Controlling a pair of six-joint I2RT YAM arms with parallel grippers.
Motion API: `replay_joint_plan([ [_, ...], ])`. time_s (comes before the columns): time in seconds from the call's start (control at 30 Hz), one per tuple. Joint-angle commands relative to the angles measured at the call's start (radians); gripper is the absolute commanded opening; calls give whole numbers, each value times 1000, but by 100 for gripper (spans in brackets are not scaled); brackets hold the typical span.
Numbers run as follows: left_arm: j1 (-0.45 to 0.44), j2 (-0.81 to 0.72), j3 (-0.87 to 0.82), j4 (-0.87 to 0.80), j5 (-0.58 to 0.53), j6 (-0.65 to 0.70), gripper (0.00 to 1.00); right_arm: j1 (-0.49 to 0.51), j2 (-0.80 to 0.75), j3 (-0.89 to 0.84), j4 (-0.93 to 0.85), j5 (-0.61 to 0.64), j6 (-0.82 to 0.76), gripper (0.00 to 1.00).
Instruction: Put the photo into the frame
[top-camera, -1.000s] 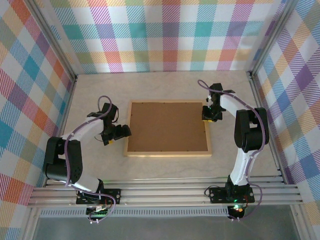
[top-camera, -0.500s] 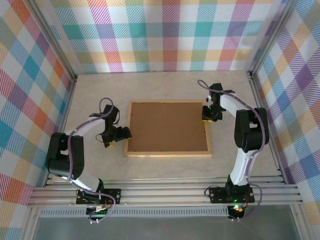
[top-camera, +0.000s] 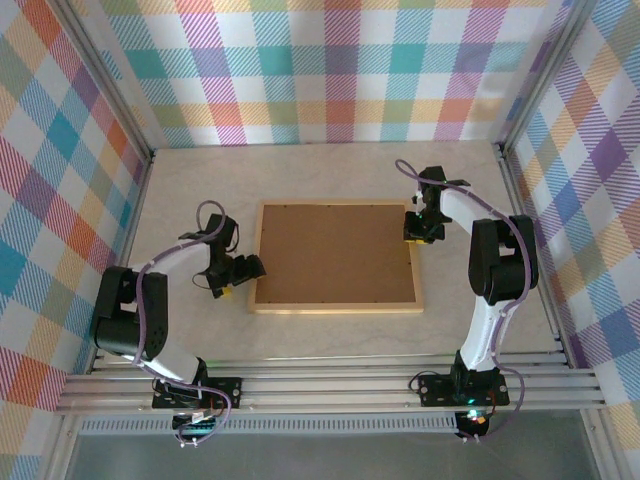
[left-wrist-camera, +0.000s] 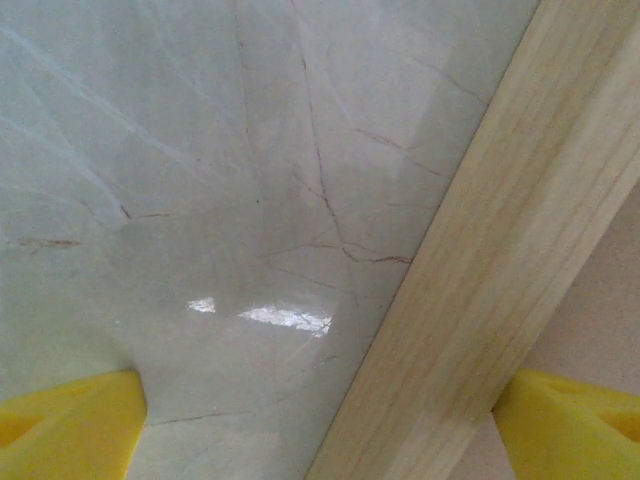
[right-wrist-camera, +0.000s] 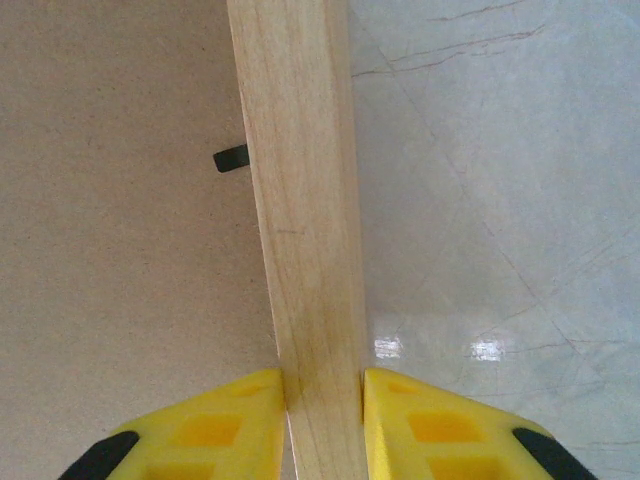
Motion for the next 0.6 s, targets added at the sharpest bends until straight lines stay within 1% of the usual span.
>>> replay_joint_plan([
  [0.0,-48,101,-71,24,26,-36,89,9,10,8,0,-19,6,27],
  [0.17,-59,89,-54,20,33,-49,89,9,10,6,1,-18,6,27],
  [0.4,-50,-59,79,-110,-23,-20,91,8,8,9,-3,-3,0,27],
  [0.57,-24,-113,104,-155,-64,-1,92,7,11,5,2,-13,5,27],
])
